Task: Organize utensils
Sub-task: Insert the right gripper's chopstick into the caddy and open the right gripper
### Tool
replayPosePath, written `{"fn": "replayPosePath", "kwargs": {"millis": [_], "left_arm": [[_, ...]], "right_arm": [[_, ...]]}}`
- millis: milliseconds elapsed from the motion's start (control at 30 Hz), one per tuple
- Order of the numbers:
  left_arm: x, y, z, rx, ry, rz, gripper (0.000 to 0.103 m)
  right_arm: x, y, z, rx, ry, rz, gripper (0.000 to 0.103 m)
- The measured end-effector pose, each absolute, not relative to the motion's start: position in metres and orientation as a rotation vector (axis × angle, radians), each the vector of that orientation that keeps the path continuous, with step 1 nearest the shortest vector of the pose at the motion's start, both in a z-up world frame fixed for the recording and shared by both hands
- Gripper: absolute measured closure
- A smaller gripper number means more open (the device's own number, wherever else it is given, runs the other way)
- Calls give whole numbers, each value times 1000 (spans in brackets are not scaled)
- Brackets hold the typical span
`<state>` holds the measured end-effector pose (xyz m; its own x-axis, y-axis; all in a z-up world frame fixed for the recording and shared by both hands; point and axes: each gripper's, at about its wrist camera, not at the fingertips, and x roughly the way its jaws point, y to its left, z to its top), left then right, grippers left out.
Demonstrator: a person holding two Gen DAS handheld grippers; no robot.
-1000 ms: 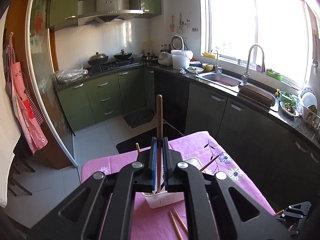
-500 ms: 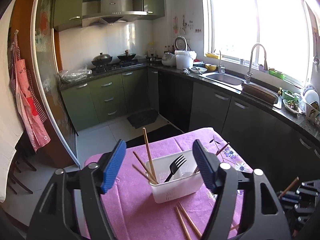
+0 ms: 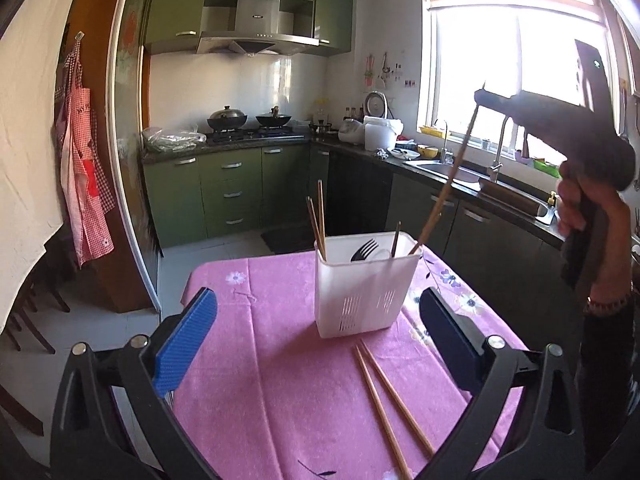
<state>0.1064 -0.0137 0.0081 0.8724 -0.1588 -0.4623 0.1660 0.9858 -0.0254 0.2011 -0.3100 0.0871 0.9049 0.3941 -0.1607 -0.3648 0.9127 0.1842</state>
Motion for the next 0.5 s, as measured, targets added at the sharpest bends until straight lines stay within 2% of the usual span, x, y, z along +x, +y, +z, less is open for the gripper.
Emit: {"fn": "replayPosePath", "kwargs": {"millis": [233, 500], "left_arm": [[101, -9, -10, 25, 549, -175, 7], [106, -22, -13, 38, 570, -195, 7]], "right_arm": [[253, -293, 56, 128, 308, 362, 97], [267, -276, 10, 87, 437, 379, 96]]}}
